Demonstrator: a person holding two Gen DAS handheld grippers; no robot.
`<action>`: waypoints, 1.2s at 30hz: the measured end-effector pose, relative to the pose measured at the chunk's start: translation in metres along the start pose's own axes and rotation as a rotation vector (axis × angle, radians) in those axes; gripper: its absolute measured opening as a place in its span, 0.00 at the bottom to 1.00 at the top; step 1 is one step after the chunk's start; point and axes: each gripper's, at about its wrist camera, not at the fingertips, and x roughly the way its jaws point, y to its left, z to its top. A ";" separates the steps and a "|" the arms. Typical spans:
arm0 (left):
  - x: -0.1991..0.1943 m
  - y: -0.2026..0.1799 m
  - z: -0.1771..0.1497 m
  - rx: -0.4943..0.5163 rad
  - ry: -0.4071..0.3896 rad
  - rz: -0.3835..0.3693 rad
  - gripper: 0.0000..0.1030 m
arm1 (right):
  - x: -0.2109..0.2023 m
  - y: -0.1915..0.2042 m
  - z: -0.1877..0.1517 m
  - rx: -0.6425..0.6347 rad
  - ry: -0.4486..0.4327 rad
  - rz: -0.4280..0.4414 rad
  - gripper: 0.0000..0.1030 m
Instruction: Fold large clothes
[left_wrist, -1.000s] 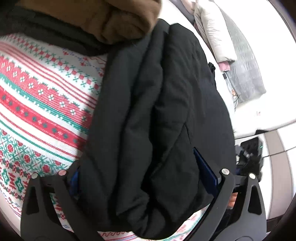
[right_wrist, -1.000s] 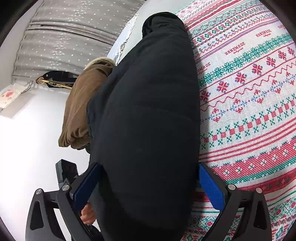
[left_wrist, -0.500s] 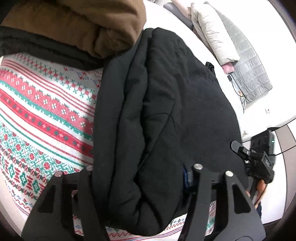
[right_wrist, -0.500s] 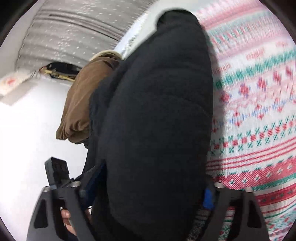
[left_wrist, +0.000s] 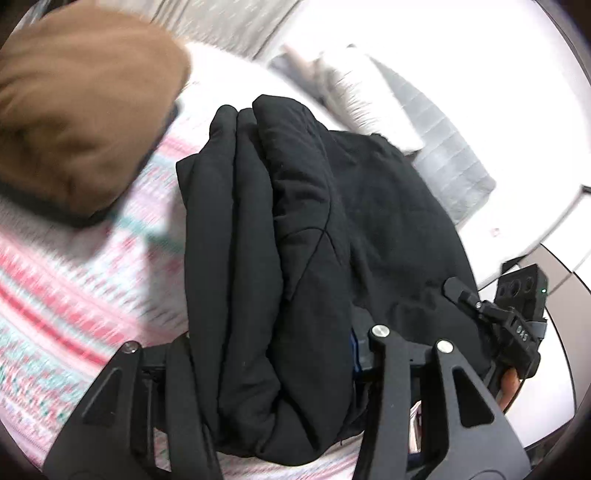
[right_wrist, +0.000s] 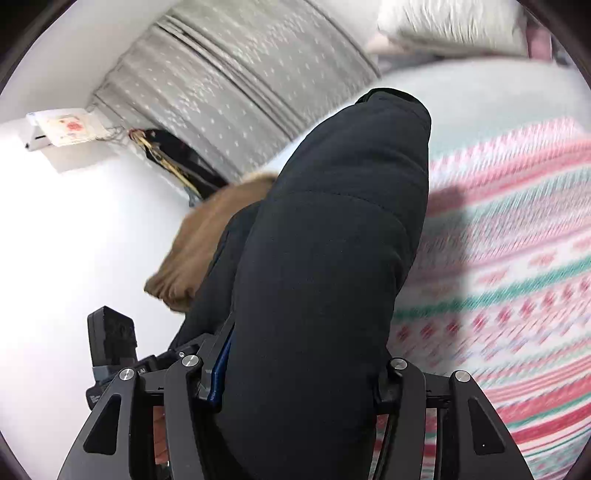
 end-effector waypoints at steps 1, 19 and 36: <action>0.002 -0.010 0.002 0.013 -0.022 -0.023 0.47 | -0.010 -0.004 0.006 -0.005 -0.024 0.004 0.54; 0.098 0.033 -0.046 -0.079 0.270 0.040 0.70 | 0.032 -0.150 0.021 0.195 0.318 -0.197 0.78; 0.026 0.015 -0.021 0.048 0.119 0.190 0.59 | -0.016 -0.041 0.010 -0.208 0.124 -0.449 0.38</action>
